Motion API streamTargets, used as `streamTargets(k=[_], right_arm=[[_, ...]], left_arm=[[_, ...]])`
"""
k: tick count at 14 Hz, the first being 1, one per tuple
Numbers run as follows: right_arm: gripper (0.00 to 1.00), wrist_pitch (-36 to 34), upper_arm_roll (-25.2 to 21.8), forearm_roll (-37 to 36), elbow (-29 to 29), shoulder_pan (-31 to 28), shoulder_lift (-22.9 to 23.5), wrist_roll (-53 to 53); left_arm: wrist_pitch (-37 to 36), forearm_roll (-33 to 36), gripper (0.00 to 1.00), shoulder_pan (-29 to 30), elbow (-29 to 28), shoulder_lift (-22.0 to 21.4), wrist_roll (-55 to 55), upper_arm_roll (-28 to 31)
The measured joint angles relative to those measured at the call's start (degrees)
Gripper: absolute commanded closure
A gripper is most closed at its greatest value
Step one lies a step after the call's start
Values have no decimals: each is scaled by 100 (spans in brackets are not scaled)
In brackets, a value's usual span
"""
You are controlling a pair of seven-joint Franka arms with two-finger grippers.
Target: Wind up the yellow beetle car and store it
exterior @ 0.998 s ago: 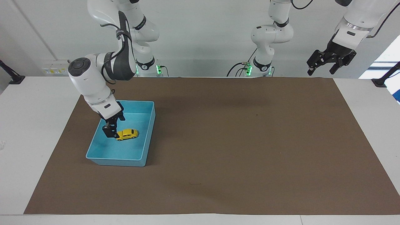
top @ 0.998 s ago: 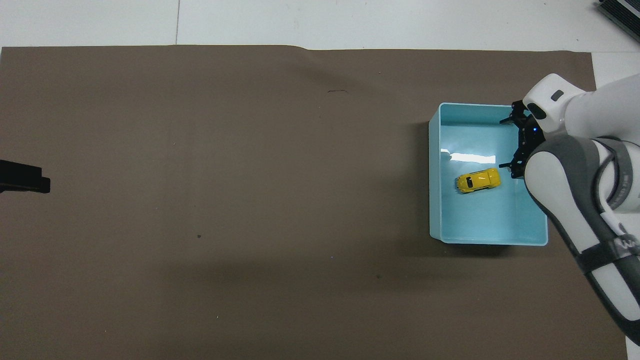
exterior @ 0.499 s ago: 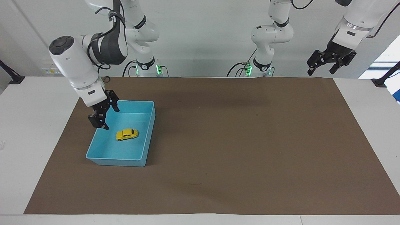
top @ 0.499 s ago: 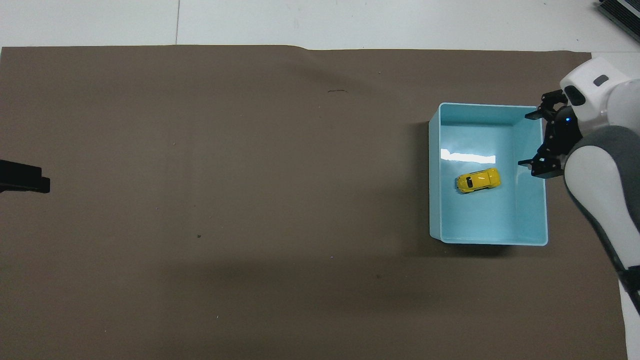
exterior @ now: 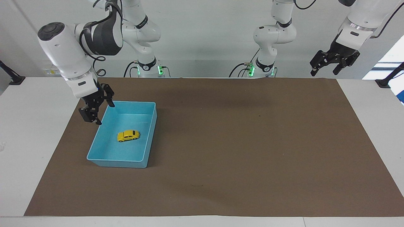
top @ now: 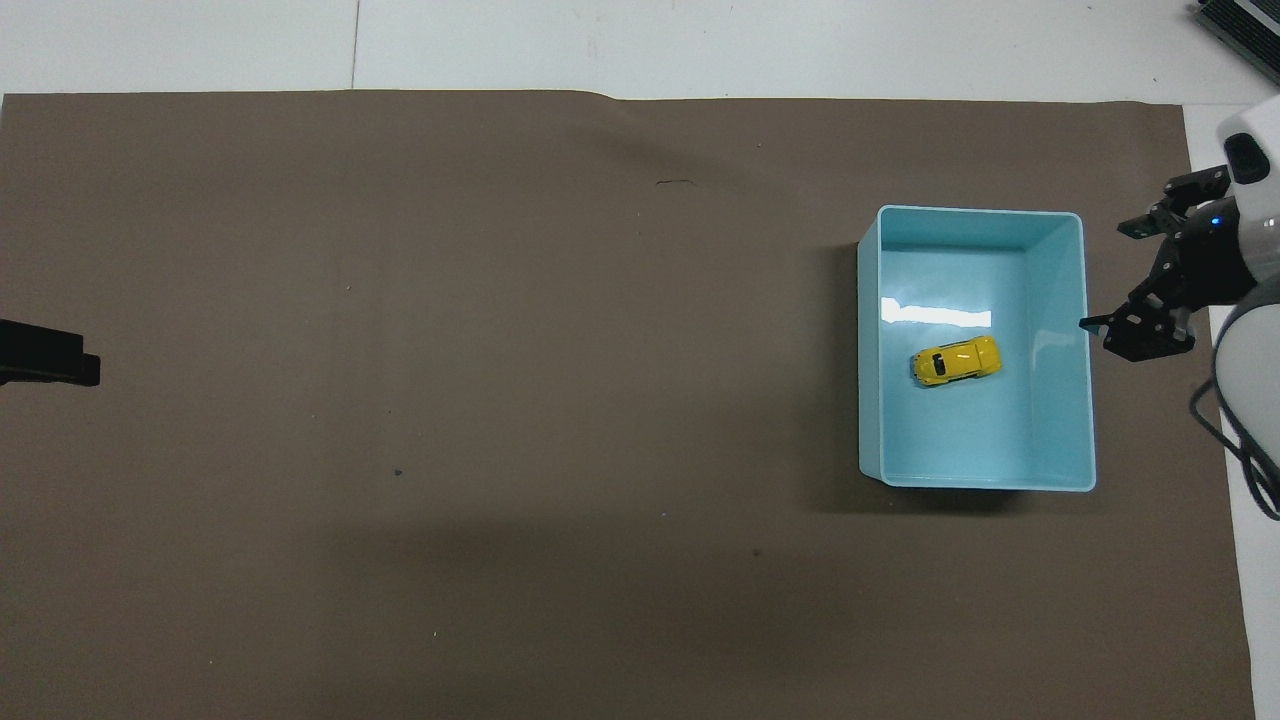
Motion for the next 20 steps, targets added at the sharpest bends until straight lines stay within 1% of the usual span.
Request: streamTargets(k=[4, 7, 9, 10, 13, 17, 20], right_arm=[[0, -591, 9, 1, 249, 11, -66, 2288], [0, -924, -40, 1, 420, 181, -167, 3375], [0, -1001, -295, 2, 441, 522, -253, 3934], [0, -1076, -350, 3, 443, 622, -273, 4276], [0, -1323, -372, 110, 566, 651, -281, 5449], [0, -1501, -371, 131, 695, 583, -292, 5686], [0, -1640, -348, 132, 722, 376, -294, 5720]], left_arm=[[0, 0, 0, 0, 0, 0, 0, 0], [0, 0, 0, 0, 0, 0, 0, 0], [0, 0, 0, 0, 0, 0, 0, 0], [0, 0, 0, 0, 0, 0, 0, 0], [0, 0, 0, 1, 0, 0, 0, 0], [0, 0, 0, 4, 0, 0, 0, -1], [0, 0, 0, 4, 0, 0, 0, -1]])
